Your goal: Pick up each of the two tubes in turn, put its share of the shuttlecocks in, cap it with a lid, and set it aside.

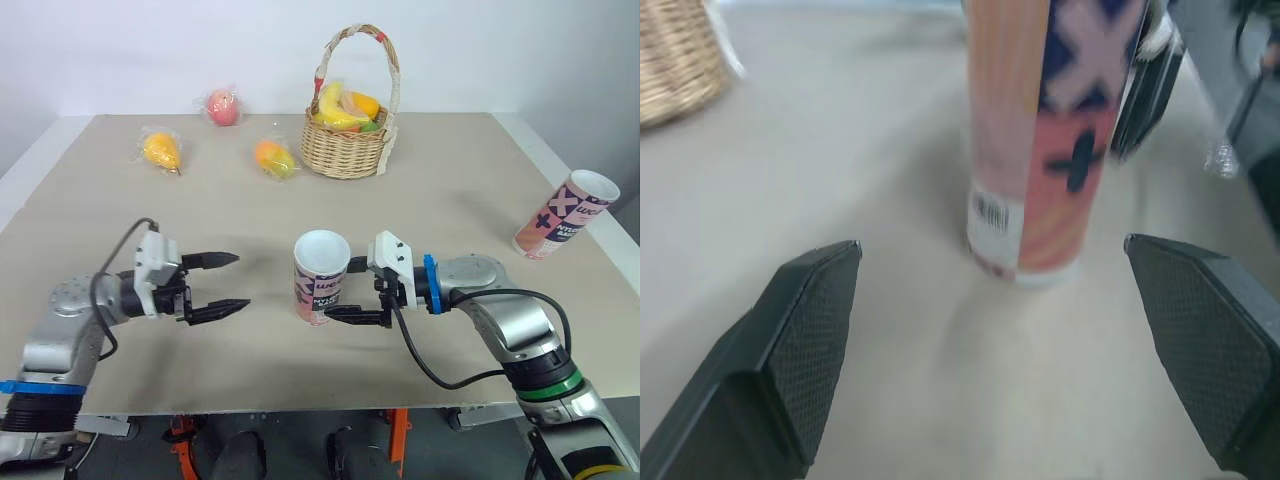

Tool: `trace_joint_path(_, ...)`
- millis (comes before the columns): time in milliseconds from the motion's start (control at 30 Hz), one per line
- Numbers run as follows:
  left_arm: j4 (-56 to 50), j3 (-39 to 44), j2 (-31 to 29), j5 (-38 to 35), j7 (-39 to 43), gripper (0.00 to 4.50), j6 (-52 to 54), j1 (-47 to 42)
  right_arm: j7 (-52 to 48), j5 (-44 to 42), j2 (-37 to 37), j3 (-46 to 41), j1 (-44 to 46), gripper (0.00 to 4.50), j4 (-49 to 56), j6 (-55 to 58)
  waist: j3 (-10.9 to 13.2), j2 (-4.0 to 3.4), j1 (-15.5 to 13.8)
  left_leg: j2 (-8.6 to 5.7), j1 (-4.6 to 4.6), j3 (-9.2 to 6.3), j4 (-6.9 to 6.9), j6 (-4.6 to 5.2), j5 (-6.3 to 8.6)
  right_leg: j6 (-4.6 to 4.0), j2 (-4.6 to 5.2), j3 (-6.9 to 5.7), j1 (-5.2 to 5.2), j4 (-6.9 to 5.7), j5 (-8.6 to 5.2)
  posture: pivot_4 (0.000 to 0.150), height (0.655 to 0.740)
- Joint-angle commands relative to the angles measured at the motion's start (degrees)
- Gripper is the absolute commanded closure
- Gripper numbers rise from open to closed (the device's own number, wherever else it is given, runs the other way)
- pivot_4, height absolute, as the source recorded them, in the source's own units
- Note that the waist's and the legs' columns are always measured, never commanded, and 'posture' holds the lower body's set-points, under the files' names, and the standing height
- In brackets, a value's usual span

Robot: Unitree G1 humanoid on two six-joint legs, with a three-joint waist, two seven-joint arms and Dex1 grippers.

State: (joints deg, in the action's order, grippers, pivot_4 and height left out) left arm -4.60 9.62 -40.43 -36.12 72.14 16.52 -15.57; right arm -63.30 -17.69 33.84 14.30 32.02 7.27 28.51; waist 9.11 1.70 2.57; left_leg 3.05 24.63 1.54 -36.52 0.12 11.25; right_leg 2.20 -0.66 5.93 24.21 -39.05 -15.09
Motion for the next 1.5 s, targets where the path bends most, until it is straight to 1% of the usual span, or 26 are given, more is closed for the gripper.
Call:
trace_joint_path(33, -7.32, 5.04, -2.63, -9.3, -1.67, 0.13, 8.1, 0.67, -0.89, -0.3, -1.54, 0.2, 1.82, 0.0, -1.46, -1.58, 0.03, 0.06, 0.05, 0.0, 0.0, 0.0, 0.0, -0.01, 0.0, -0.01, 0.0, 0.0, 0.0, 0.0, 0.0, 0.15, 0.74)
trace_joint_path(100, -9.88, 6.87, -4.38, -12.49, -1.84, 0.13, 11.35, 1.38, -1.47, -0.34, -2.5, 0.51, 2.47, 0.0, -2.74, -2.12, 0.05, 0.08, 0.08, 0.03, 0.0, -0.01, 0.0, -0.02, 0.01, -0.03, -0.02, -0.02, 0.01, 0.0, -0.01, 0.15, 0.74)
trace_joint_path(233, -12.6, 9.25, -6.4, -14.8, -1.63, 0.13, 13.05, 2.06, -2.73, -1.16, -4.49, 0.65, 3.91, 0.0, -4.73, -2.32, 0.07, 0.06, 0.12, 0.06, -0.03, 0.0, 0.01, -0.02, 0.01, -0.07, -0.04, -0.03, 0.02, -0.02, 0.0, 0.15, 0.74)
trace_joint_path(400, -14.81, 10.45, -5.91, -14.39, -3.13, 0.13, 10.64, 1.0, -3.21, -0.63, -6.85, 0.97, 5.47, 0.0, -7.16, -3.08, 0.08, 0.09, 0.1, 0.12, -0.07, 0.01, 0.0, -0.04, 0.0, -0.14, -0.06, -0.1, 0.0, -0.03, 0.04, 0.15, 0.74)
trace_joint_path(600, -13.98, 8.74, -5.18, -11.52, -2.76, 0.13, 7.81, 2.13, -3.61, -0.41, -7.77, 0.95, 6.04, 0.0, -8.13, -3.65, 0.08, 0.08, 0.09, 0.11, -0.07, 0.02, 0.01, -0.04, 0.0, -0.16, -0.06, -0.09, 0.0, -0.03, 0.03, 0.15, 0.74)
trace_joint_path(633, -13.64, 8.33, -4.96, -11.15, -2.71, 0.05, 7.45, 2.0, -3.64, -0.4, -7.76, 0.94, 5.94, 0.25, -8.1, -3.67, 0.08, 0.09, 0.09, 0.11, -0.07, 0.02, 0.01, -0.04, 0.0, -0.17, -0.06, -0.09, 0.0, -0.03, 0.03, 0.15, 0.74)
trace_joint_path(667, -13.41, 8.0, -4.79, -10.93, -2.67, 0.0, 7.21, 1.85, -3.64, -0.43, -7.72, 0.9, 5.82, 0.4, -7.98, -3.61, 0.08, 0.08, 0.09, 0.11, -0.07, 0.01, 0.01, -0.04, 0.0, -0.17, -0.06, -0.09, 0.0, -0.03, 0.02, 0.15, 0.74)
trace_joint_path(767, -12.52, 6.64, -4.03, -10.29, -2.86, 0.0, 6.68, 0.69, -3.26, -0.53, -7.45, 0.48, 5.64, 1.34, -7.69, -3.09, 0.08, 0.08, 0.08, 0.1, -0.06, 0.01, 0.01, -0.04, 0.0, -0.17, -0.06, -0.1, 0.0, -0.03, 0.02, 0.15, 0.74)
trace_joint_path(900, -11.19, 4.39, -2.66, -8.86, -2.93, 0.0, 5.79, -1.38, -3.3, -1.29, -6.34, -0.58, 5.37, 1.34, -6.8, -1.93, 0.08, 0.08, 0.08, 0.1, -0.06, 0.01, 0.0, -0.04, 0.0, -0.16, -0.06, -0.1, 0.0, -0.03, 0.03, 0.15, 0.74)
trace_joint_path(1000, -9.54, 1.66, -0.56, -7.21, -3.74, 0.0, 4.77, -4.48, -3.03, -2.27, -5.11, -2.21, 5.1, 1.34, -6.22, -1.05, 0.08, 0.09, -0.06, 0.06, -0.06, -0.01, 0.0, -0.04, 0.0, -0.16, -0.06, -0.1, -0.03, -0.04, 0.03, 0.15, 0.74)
trace_joint_path(1100, -7.31, -0.68, 2.56, -5.54, -5.19, 0.0, 3.76, -8.64, -1.24, -3.32, -3.67, -5.42, 4.66, 1.34, -5.73, -0.33, 0.08, 0.09, -0.22, -0.02, -0.02, -0.04, -0.06, -0.04, 0.0, -0.13, -0.02, -0.07, -0.06, -0.04, 0.08, 0.15, 0.74)
trace_joint_path(1167, -4.87, -3.32, 5.14, -3.18, -6.54, 0.0, 3.01, -12.63, 2.19, -4.38, -2.38, -10.61, 4.72, 1.34, -6.51, 0.64, 0.09, 0.1, -0.27, -0.04, 0.01, -0.03, -0.09, -0.04, 0.0, -0.09, -0.01, -0.04, -0.05, -0.03, 0.1, 0.15, 0.74)
trace_joint_path(1233, -2.74, -5.75, 7.63, -1.7, -7.02, 0.0, 2.82, -16.05, 6.53, -4.86, -0.94, -16.17, 4.58, 1.34, -8.23, 1.09, 0.09, 0.11, -0.51, -0.1, 0.04, -0.06, -0.13, -0.04, 0.0, -0.29, 0.01, -0.04, -0.06, -0.02, 0.29, 0.15, 0.74)
trace_joint_path(1300, -0.53, -7.84, 10.37, -0.05, -8.04, 0.0, 2.07, -19.19, 11.15, -4.32, 0.58, -21.13, 3.79, 1.34, -10.45, 0.87, 0.09, 0.11, -0.62, -0.15, 0.05, -0.03, -0.14, -0.04, 0.0, -0.24, 0.03, 0.02, -0.07, 0.0, 0.31, 0.15, 0.74)
trace_joint_path(1500, 7.47, -10.74, 17.98, 3.03, -10.03, 0.0, 0.29, -26.75, 25.23, -0.86, 3.85, -31.36, 0.55, 1.34, -18.67, -0.52, 0.09, 0.11, -0.85, -0.2, 0.06, -0.01, -0.1, -0.03, 0.01, -0.21, 0.04, 0.1, -0.06, 0.03, 0.31, 0.15, 0.74)
